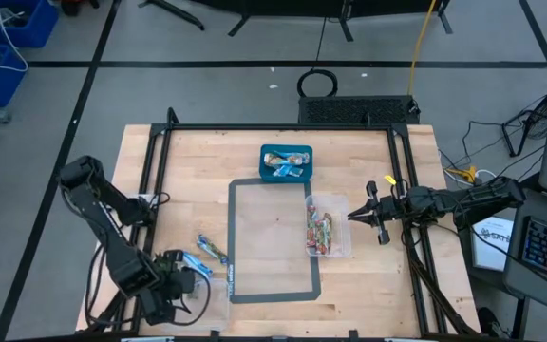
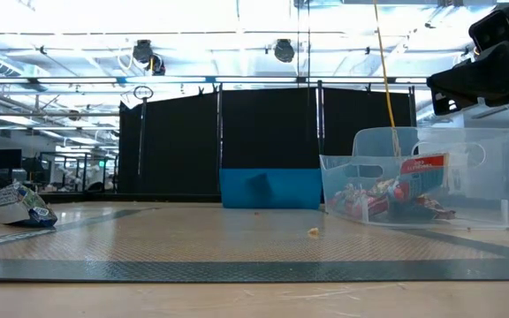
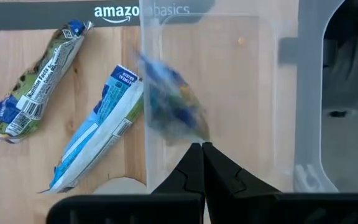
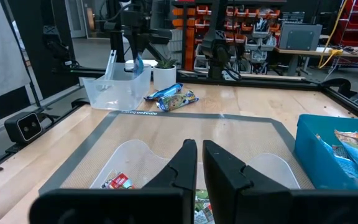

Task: Pick and place Granola Bars by type
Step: Put the purple granola bar into the left transparent bin

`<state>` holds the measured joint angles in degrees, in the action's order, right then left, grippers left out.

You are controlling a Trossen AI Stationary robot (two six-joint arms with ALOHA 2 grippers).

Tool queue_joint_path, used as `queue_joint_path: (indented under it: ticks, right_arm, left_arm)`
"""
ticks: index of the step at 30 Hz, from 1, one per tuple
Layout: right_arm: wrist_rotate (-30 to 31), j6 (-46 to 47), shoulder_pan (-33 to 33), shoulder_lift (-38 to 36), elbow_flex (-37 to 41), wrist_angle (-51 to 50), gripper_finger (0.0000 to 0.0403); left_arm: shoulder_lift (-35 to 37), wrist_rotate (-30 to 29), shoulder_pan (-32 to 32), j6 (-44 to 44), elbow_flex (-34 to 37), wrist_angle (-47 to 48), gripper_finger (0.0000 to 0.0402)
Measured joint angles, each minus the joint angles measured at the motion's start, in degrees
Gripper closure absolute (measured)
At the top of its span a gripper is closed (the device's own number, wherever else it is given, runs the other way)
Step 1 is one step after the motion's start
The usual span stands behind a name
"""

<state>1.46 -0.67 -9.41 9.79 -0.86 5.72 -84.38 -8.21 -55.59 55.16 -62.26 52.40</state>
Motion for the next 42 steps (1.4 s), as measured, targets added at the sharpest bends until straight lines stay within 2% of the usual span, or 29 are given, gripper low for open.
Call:
queue_joint_path:
  ticks: [8,19,21,26,30,34,42]
  right_arm:
    - [0.0,0.0,0.0,0.0,0.0,0.0,0.0383]
    - [0.0,0.0,0.0,0.0,0.0,0.0,0.0383]
    - [0.0,0.0,0.0,0.0,0.0,0.0,0.0383]
    - [0.0,0.0,0.0,0.0,0.0,0.0,0.0383]
    - [0.0,0.0,0.0,0.0,0.0,0.0,0.0383]
    - [0.0,0.0,0.0,0.0,0.0,0.0,0.0383]
    - [0.0,0.0,0.0,0.0,0.0,0.0,0.0383]
  left_arm:
    - [0.0,0.0,1.1,-1.0,0.0,-0.6,0.0401]
    - [0.0,-5.9,2.2,-2.3,0.0,-3.9,0.0388]
    - [0.0,-8.6,2.8,-5.8,0.0,-3.9,0.0390]
    - [0.0,-19.8,4.5,-17.8,0.0,-3.1,0.0398]
    - [0.0,-23.7,7.5,-18.6,0.0,0.7,0.0376]
    - [0.0,-22.5,11.6,-16.8,1.3,2.0,0.0332]
    - [0.0,-12.4,15.8,-19.0,7.4,1.4,0.0246]
